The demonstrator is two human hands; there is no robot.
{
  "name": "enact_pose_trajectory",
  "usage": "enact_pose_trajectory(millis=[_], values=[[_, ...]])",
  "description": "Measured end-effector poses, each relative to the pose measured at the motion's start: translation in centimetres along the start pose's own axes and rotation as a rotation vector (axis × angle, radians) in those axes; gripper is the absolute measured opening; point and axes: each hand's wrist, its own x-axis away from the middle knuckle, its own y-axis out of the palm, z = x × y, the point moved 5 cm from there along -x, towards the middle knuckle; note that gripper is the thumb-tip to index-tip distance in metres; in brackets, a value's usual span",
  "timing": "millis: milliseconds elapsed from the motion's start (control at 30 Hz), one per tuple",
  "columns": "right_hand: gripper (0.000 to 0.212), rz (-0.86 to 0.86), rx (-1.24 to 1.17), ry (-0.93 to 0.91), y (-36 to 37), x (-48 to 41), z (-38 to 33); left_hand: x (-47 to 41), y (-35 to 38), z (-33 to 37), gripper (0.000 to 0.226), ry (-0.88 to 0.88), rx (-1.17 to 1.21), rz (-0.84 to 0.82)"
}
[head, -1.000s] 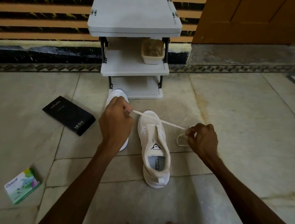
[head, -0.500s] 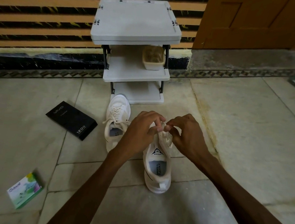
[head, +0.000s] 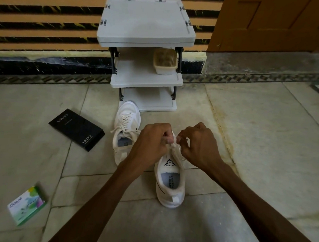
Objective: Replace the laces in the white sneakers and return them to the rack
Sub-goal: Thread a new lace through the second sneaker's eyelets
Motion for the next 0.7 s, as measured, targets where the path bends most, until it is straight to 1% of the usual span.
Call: enact_pose_trajectory(millis=[67, 133, 233, 300, 433, 500, 567, 633, 700], values=[[0.031, -0.036, 0.019, 0.047, 0.9, -0.1, 1.3, 0.4, -0.3, -0.3, 0.024, -0.033, 0.004, -0.001], [0.033, -0.055, 0.031, 0.12, 1.8, -0.2, 3.2, 0.8, -0.7, -0.5, 0.026, -0.049, 0.003, 0.004], [0.021, -0.068, 0.117, 0.246, 2.3, -0.2, 6.2, 1.1, -1.4, -0.4, 0.026, -0.074, -0.003, 0.02], [0.014, -0.044, 0.203, 0.292, 2.1, -0.1, 8.0, 1.2, -1.7, 0.0, 0.026, -0.083, 0.004, 0.023], [0.012, -0.025, 0.341, 0.361, 1.8, 0.2, 10.9, 0.9, -1.9, 0.6, 0.025, -0.085, -0.003, 0.032], [0.015, -0.013, 0.306, 0.424, 1.5, 0.3, 12.1, 0.7, -2.0, 0.7, 0.026, -0.095, -0.01, 0.065], [0.018, 0.029, 0.204, 0.467, 1.1, 0.5, 12.8, 0.4, -2.3, 0.4, 0.024, -0.116, 0.001, 0.106], [0.023, 0.128, -0.004, 0.42, 0.2, 0.3, 12.2, 0.0, -2.7, -0.2, 0.022, -0.159, -0.006, 0.127], [0.019, 0.228, -0.233, 0.305, -1.2, -0.2, 10.0, -0.4, -2.9, -0.8, 0.019, -0.163, -0.055, 0.132]])
